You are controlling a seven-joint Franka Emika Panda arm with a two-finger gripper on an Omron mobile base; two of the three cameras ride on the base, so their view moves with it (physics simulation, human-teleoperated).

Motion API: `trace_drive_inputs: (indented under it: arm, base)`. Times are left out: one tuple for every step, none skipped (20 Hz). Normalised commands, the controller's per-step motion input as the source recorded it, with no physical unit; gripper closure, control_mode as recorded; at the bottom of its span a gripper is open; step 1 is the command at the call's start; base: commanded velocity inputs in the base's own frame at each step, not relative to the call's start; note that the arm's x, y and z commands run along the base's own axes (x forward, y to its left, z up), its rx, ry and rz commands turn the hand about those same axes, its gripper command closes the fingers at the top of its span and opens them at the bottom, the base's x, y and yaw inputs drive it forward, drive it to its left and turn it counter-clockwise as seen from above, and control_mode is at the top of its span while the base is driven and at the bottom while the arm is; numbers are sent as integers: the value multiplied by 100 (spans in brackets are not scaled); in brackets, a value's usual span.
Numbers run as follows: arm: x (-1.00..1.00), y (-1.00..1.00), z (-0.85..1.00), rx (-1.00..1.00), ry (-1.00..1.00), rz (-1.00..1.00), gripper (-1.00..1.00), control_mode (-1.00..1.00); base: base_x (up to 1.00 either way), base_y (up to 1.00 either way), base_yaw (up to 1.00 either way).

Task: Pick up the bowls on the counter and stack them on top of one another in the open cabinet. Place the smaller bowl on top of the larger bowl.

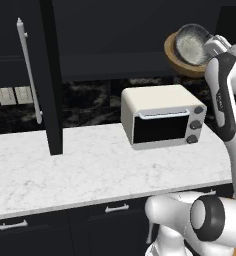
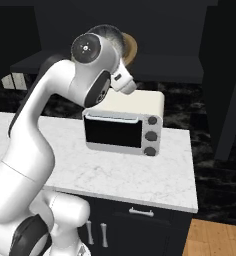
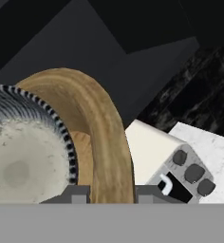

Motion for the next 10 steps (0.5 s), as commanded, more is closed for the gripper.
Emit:
trace_drive_inputs:
  arm:
    - [20, 0, -6, 0, 0, 0, 100, -100]
    - [25, 0, -9, 0, 0, 0, 100, -100]
    - [31, 0, -14, -1, 0, 0, 100, -100]
    - [33, 0, -22, -3, 0, 0, 100, -100]
    - [35, 0, -25, -4, 0, 0, 100, -100]
    - [36, 0, -17, -4, 0, 0, 100, -100]
    - [39, 0, -6, -3, 0, 0, 100, -100]
    - [42, 0, -4, -3, 0, 0, 100, -100]
    - [49, 0, -2, -3, 0, 0, 100, -100]
    - [53, 0, -1, -3, 0, 0, 100, -100]
  base:
    - [0, 0, 0]
    - [0, 0, 0]
    - [0, 0, 0]
    - [0, 0, 0]
    - [0, 0, 0]
    - [0, 0, 0]
    - [0, 0, 0]
    - [0, 0, 0]
    - [0, 0, 0]
    - [0, 0, 0]
